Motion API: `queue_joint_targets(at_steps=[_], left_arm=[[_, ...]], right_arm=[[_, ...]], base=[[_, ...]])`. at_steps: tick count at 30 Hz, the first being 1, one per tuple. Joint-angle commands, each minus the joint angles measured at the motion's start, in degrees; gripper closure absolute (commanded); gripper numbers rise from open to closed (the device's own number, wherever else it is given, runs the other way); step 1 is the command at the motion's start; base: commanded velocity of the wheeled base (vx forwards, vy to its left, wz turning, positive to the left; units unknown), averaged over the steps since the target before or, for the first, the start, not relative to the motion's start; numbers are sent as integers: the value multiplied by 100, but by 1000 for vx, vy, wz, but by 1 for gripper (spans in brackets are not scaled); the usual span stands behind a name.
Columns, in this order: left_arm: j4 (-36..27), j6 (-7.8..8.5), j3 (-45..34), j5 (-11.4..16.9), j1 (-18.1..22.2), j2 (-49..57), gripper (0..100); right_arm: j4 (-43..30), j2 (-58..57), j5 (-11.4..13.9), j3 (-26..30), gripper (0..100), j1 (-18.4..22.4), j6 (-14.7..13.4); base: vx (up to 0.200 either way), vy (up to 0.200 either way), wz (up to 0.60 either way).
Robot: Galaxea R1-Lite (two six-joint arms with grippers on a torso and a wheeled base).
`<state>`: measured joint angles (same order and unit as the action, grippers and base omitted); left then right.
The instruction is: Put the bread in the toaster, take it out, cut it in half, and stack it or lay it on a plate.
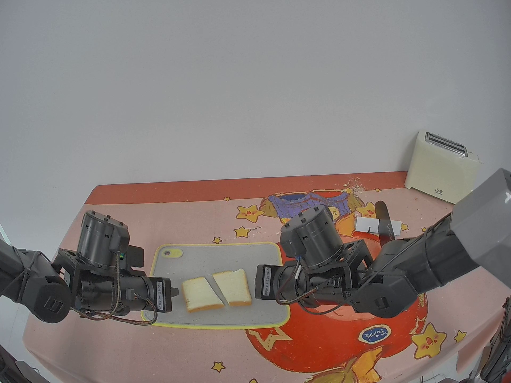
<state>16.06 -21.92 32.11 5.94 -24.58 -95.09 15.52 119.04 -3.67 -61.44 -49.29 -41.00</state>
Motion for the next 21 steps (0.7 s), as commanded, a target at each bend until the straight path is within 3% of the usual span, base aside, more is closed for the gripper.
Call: queue_joint_targets(at_steps=[1,21], left_arm=[[3,-5,-3,4,5,-159,100],[144,3,41,4,-21,-344,100]], right_arm=[[4,23,-2,9,100,-64,-5],[74,216,-11,-17,100,-81,-5]], base=[[0,0,0],[0,0,0]])
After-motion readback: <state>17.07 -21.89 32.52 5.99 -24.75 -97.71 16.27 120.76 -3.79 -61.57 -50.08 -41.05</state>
